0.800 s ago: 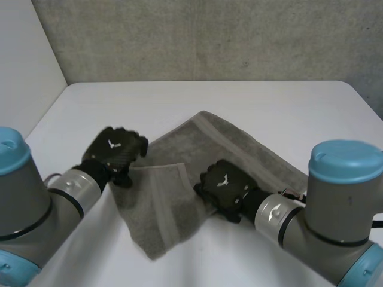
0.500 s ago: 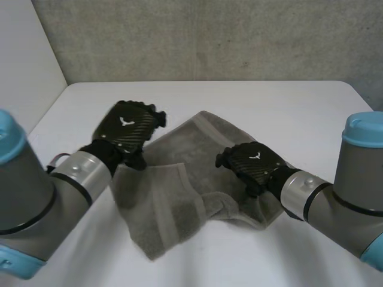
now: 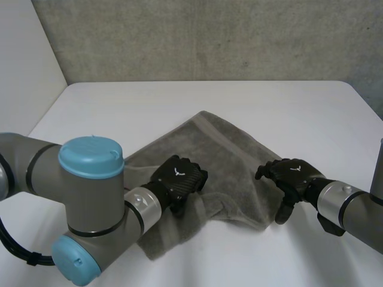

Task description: Fold the towel.

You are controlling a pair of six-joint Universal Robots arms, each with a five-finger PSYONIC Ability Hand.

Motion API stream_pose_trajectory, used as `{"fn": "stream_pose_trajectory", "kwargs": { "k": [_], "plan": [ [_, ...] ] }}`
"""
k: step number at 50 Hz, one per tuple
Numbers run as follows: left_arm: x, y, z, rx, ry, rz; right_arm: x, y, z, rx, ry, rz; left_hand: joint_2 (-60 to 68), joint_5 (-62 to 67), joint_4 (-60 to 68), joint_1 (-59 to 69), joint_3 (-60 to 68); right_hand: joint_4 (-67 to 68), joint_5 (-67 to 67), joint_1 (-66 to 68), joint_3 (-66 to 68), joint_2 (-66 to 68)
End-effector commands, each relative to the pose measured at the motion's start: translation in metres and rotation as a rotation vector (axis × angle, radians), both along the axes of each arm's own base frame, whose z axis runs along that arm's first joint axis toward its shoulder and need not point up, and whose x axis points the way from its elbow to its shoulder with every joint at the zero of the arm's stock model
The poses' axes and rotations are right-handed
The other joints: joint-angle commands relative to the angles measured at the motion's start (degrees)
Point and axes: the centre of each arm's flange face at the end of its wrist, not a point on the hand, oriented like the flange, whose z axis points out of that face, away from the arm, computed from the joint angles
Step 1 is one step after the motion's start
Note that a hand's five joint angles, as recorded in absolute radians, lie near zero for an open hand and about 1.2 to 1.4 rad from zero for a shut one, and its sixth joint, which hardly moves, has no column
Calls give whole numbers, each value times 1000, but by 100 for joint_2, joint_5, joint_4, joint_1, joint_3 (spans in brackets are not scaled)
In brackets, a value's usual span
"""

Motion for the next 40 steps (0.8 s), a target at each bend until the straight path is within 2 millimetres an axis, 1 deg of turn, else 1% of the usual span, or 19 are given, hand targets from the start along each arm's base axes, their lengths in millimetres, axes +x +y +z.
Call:
{"fn": "stream_pose_trajectory", "kwargs": {
  "k": [1,2,6,8,9,11,12,17,18,20,22,23,25,28,30,31,33,37,40],
  "plan": [
    [-1,2,-13,27,-22,-5,-1,4,-7,20,7,2,1491,1521,1492,1495,1491,-385,-141,-372,-553,-567],
    [-1,2,-14,28,-23,-4,-1,4,-7,20,7,2,1961,1990,1961,1964,1960,-385,-141,-372,-553,-567],
    [-1,1,-13,16,-30,-6,2,6,-8,16,19,19,2638,2668,2639,2642,2637,-385,-141,-372,-553,-567],
    [0,0,-6,-11,-27,-2,2,7,-9,5,29,30,3307,3336,3307,3311,3306,-368,-125,-355,-536,-550],
    [0,0,-6,-12,-27,-2,2,7,-9,5,29,30,3311,3341,3312,3315,3310,-368,-124,-355,-536,-550],
    [2,-1,7,-38,-7,4,2,8,-9,-1,34,34,3697,3726,3697,3700,3696,-368,-124,-355,-536,-550],
    [2,-1,7,-39,-7,4,2,8,-9,-1,34,34,3698,3728,3698,3702,3697,-368,-124,-355,-536,-550],
    [11,-5,29,-91,32,36,2,8,-10,-4,31,37,3765,3795,3766,3769,3764,-368,-124,-355,-536,-550],
    [11,-5,29,-91,32,36,2,8,-10,-4,31,37,3765,3795,3766,3769,3764,-368,-124,-355,-536,-550],
    [16,-9,34,-100,37,54,4,10,-10,-4,30,42,3749,3778,3749,3752,3748,-351,-108,-338,-519,-534],
    [30,-21,40,-119,43,118,9,15,-10,-5,29,67,3749,3778,3749,3752,3748,-368,-124,-355,-536,-550],
    [30,-21,40,-119,43,119,9,15,-10,-5,29,67,3749,3778,3749,3752,3748,-368,-124,-355,-536,-550],
    [44,-37,44,-135,44,198,17,23,-10,-4,28,103,3698,3728,3699,3702,3697,-368,-124,-355,-536,-550],
    [53,-45,44,-134,38,238,20,25,-10,-7,27,114,3698,3728,3699,3702,3697,-368,-124,-355,-536,-550],
    [69,-61,43,-129,34,308,27,31,-10,-11,25,142,3648,3677,3648,3652,3647,-351,-108,-338,-519,-534],
    [69,-61,43,-129,34,309,27,31,-10,-11,25,142,3648,3677,3648,3651,3647,-351,-108,-338,-519,-534],
    [80,-71,41,-122,28,352,36,36,-10,-35,22,166,3614,3643,3614,3618,3613,-217,26,-204,-385,-400],
    [85,-72,37,-108,21,361,43,32,-14,-66,14,159,3614,3643,3614,3618,3613,-133,111,-119,-301,-315],
    [88,-70,33,-92,14,365,49,24,-17,-112,22,118,3614,3643,3614,3618,3613,-82,161,-69,-250,-265]
  ]
}}
